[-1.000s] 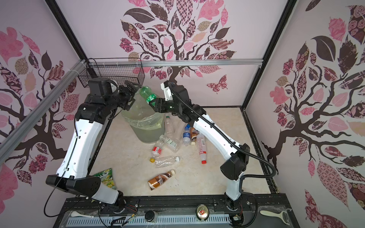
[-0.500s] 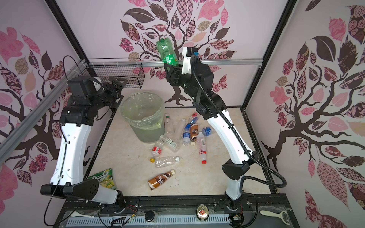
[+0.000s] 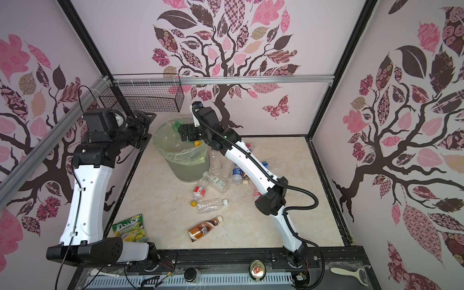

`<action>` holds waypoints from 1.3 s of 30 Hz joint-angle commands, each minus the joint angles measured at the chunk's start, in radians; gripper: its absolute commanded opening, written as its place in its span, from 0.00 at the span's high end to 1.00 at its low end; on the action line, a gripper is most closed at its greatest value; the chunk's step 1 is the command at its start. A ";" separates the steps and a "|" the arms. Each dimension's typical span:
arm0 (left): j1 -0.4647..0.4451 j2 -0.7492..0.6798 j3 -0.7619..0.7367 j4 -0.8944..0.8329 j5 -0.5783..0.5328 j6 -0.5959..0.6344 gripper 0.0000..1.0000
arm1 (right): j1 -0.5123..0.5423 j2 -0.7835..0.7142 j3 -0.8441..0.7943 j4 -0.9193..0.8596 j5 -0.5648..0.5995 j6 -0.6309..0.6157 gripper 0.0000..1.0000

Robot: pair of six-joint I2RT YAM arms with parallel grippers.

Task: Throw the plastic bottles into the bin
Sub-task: 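Open right gripper to drop the green bottle into the bin, then move left gripper to the brown Nescafe bottle while right arm draws back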

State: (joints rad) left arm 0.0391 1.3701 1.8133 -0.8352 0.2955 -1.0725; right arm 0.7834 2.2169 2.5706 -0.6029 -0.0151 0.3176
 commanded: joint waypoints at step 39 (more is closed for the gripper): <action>-0.765 -0.347 -0.463 -0.271 -0.547 0.172 0.02 | -0.164 -0.739 -1.020 -0.002 0.224 0.020 0.01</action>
State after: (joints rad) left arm -0.6720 1.0397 1.4227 -1.0843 -0.1974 -0.8898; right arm 0.6186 1.5291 1.6283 -0.6003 0.1715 0.3264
